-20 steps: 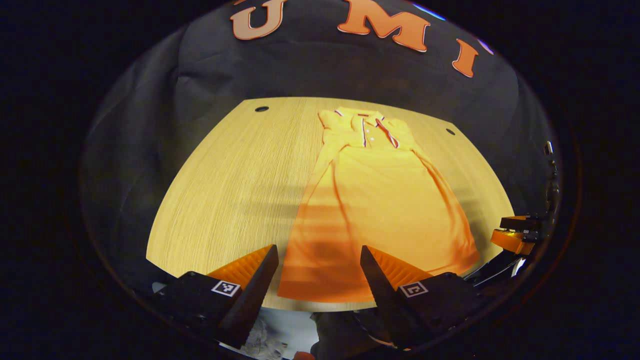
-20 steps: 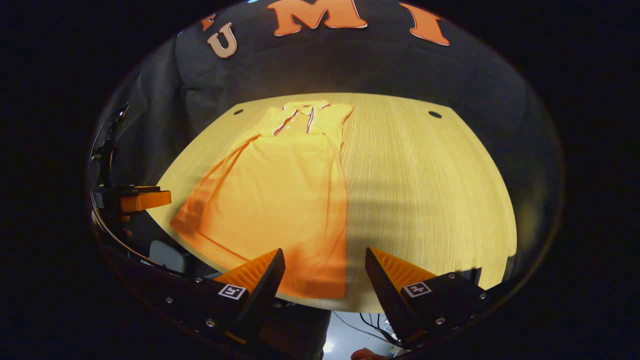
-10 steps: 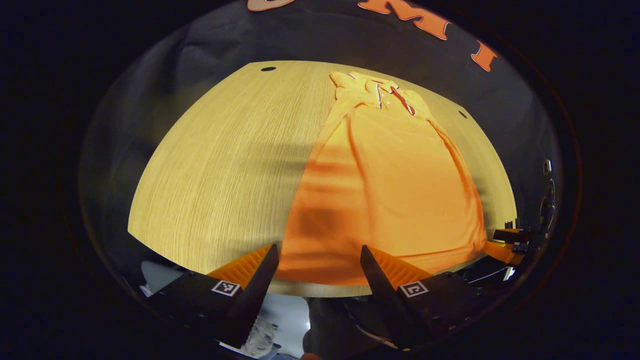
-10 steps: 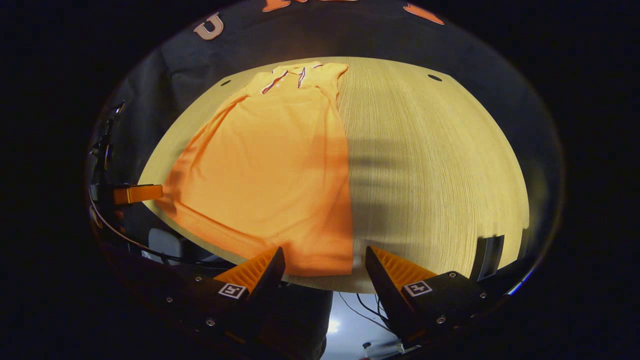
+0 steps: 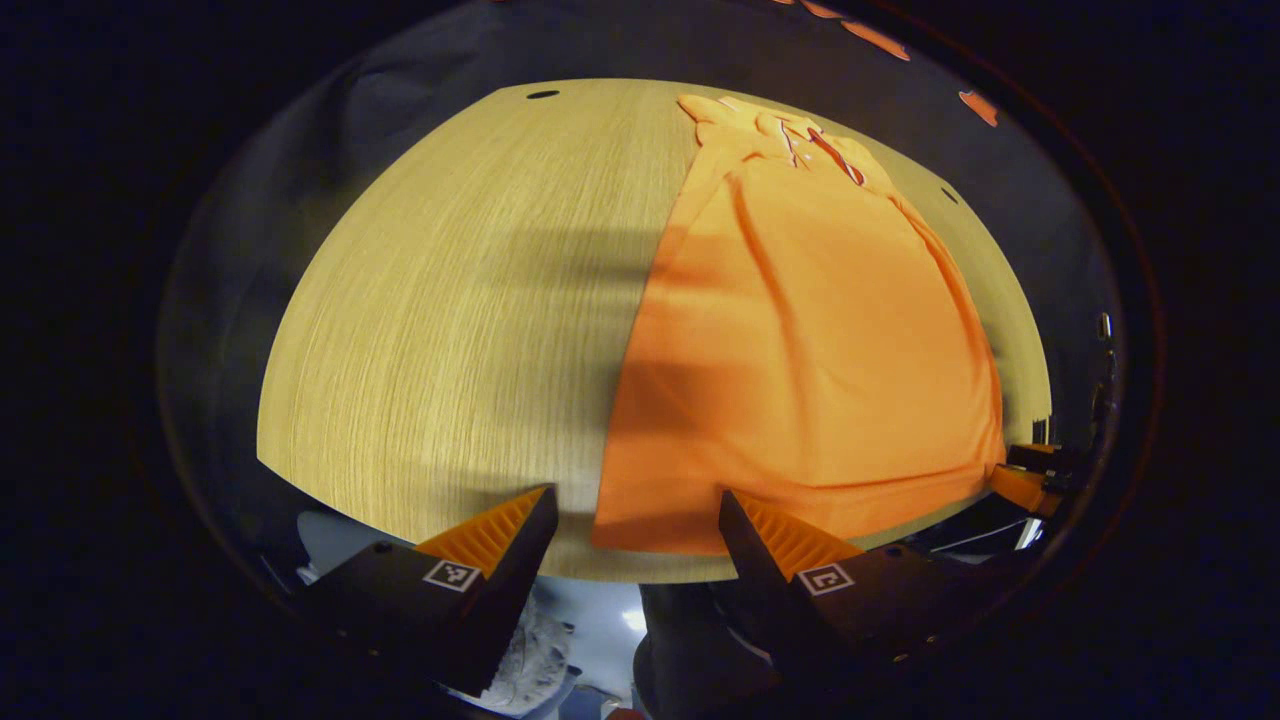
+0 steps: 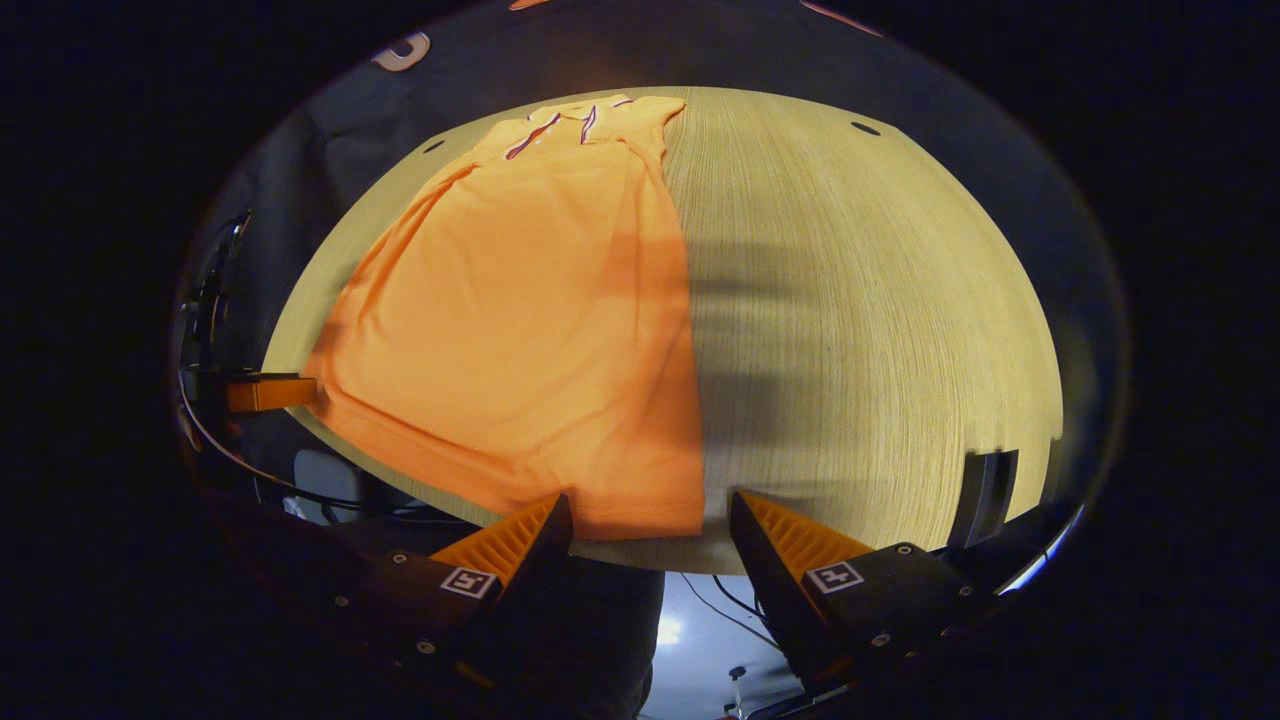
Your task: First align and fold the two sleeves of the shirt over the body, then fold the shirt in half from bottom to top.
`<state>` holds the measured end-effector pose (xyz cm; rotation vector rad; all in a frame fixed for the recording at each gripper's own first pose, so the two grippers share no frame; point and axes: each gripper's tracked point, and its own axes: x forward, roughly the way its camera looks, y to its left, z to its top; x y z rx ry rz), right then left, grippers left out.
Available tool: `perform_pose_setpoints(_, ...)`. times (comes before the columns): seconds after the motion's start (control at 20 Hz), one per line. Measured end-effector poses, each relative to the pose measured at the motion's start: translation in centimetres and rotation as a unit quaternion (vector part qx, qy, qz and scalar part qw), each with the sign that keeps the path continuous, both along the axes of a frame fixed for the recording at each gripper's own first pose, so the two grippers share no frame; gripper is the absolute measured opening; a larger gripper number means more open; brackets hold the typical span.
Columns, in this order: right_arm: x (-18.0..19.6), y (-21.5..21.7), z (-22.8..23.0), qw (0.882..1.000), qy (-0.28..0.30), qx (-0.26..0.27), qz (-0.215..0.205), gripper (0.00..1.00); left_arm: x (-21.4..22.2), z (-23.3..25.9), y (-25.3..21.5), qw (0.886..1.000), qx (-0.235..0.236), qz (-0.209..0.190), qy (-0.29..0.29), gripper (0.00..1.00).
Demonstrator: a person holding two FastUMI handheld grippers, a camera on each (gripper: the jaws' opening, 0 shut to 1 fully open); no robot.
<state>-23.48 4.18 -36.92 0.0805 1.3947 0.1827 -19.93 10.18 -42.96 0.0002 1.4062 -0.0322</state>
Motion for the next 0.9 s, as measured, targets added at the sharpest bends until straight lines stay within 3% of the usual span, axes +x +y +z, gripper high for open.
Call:
perform_pose_setpoints(0.15, -0.7, 0.7, -0.1, 1.0, 0.021, 0.006, 0.021, 0.95, -0.5, -0.3, -0.7, 0.999, 0.015, -0.043, 0.019, 0.99)
perform_pose_setpoints(0.35, -1.1, 0.8, -0.4, 0.996, 0.043, -0.036, 0.07, 0.93, -0.5, -0.4, -1.2, 0.997, 0.019, -0.048, 0.056, 0.99)
perform_pose_setpoints(0.4, -1.0, 0.5, -0.4, 0.995, 0.05, -0.051, 0.076, 0.88, -0.4, -0.3, -1.3, 0.997, 0.019, -0.048, 0.062, 0.99)
perform_pose_setpoints(0.55, 0.0, 0.7, -0.6, 0.997, 0.057, -0.043, 0.038, 0.71, -0.3, -0.3, -1.5, 0.995, 0.02, -0.053, 0.087, 0.96)
perform_pose_setpoints(0.6, 0.5, 1.0, -0.6, 0.997, 0.061, -0.035, 0.007, 0.51, -0.1, -0.4, -1.4, 0.994, 0.02, -0.049, 0.092, 0.95)
perform_pose_setpoints(0.7, 0.9, 1.5, -0.6, 0.997, 0.073, -0.023, -0.018, 0.45, 0.1, -0.4, -1.3, 0.993, 0.02, -0.05, 0.102, 0.95)
perform_pose_setpoints(0.8, 1.5, 1.7, -0.8, 0.997, 0.068, -0.025, -0.019, 0.45, 0.7, -0.4, -1.2, 0.994, 0.019, -0.038, 0.099, 0.87)
perform_pose_setpoints(0.85, 1.7, 1.6, -0.8, 0.997, 0.064, -0.03, -0.017, 0.45, 0.8, -0.4, -1.2, 0.994, 0.018, -0.036, 0.1, 0.78)
perform_pose_setpoints(0.9, 2.1, 1.7, -0.8, 0.998, 0.06, -0.032, -0.019, 0.36, 1.3, -0.3, -1.2, 0.995, 0.016, -0.037, 0.094, 0.74)
